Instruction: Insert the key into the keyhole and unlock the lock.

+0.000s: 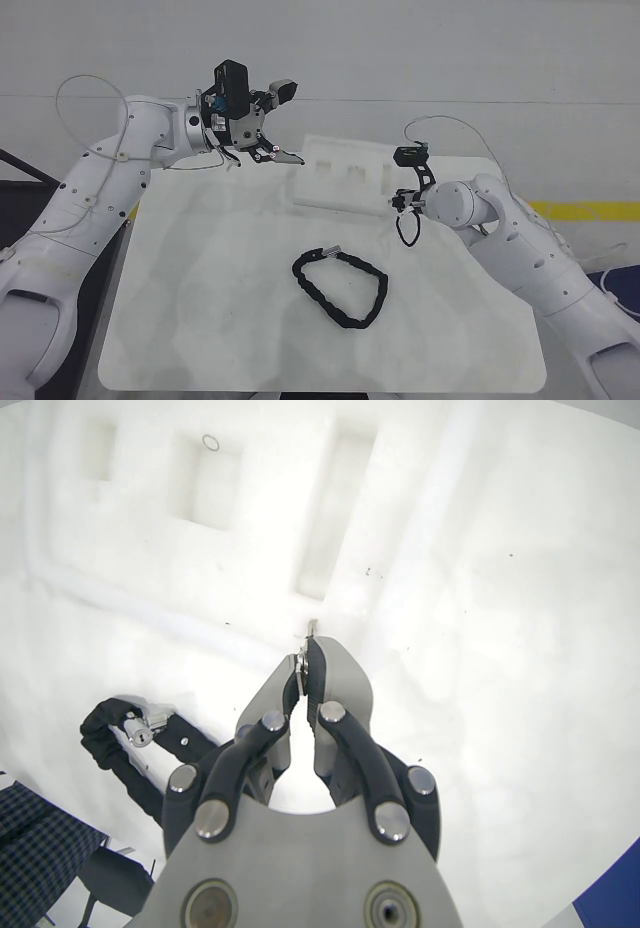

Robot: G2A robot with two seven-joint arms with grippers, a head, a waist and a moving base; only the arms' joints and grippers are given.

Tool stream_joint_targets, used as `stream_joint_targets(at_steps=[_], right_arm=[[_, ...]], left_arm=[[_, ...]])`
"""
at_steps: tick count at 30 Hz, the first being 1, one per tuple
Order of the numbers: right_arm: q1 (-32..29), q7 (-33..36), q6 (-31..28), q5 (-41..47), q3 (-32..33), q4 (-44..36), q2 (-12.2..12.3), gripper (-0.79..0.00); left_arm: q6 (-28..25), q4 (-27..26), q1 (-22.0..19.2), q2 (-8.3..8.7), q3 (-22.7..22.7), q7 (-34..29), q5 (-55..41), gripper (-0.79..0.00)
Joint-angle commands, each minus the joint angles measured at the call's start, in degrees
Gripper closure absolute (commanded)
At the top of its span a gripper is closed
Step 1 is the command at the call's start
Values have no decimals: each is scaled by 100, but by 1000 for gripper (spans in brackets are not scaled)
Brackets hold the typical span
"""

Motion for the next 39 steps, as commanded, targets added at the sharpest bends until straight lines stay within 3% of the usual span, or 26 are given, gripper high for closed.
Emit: stream_joint_targets(at_steps=[1,13,23,31,39], right_arm=[[14,158,-154,17,84,-36,18,0],[-99,969,-1279,562,1253,-657,337,0],[-580,1747,-2217,1830,2772,-1384,699,0],[-1149,2055,-2510,3050,3957,-1790,917,0],[-1503,2040,-2777,3933,4538,-2017,1002,0]], left_arm=[[0,0,0,0,0,0,0,-785],[0,0,0,0,0,0,0,-785],[0,0,0,0,0,0,0,-785],[0,0,0,0,0,0,0,-785],[0,0,0,0,0,0,0,-785]])
